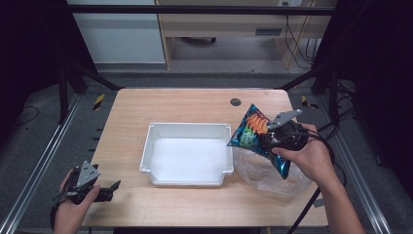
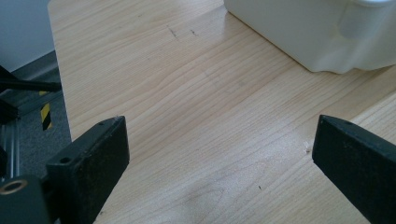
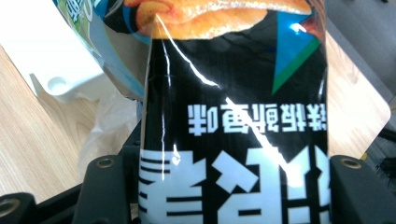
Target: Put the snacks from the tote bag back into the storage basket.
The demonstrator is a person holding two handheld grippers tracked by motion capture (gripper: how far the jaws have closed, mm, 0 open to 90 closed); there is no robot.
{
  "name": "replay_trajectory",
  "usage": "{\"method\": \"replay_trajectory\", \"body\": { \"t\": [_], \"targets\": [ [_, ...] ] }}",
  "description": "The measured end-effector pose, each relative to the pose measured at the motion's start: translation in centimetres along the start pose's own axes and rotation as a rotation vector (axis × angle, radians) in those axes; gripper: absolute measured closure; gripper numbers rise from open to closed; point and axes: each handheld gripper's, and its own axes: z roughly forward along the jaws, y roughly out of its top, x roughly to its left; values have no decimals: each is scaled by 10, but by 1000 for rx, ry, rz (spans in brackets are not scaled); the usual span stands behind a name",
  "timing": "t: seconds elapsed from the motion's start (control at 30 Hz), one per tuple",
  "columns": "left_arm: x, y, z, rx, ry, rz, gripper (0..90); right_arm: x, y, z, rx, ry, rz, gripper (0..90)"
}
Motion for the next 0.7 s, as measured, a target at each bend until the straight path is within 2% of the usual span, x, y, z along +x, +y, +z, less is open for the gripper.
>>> {"method": "replay_trajectory", "body": {
  "t": [0.2,0.37,0.7],
  "targets": [
    [0,0,0,1,0,0,35,5,12,-4,-28,4,-16,408],
    [0,0,0,1,-2,0,35,10,20,-5,-33,6,-45,409],
    [0,0,1,6,-3,3,35,17,31,-3,-47,14,-66,409]
  ]
}}
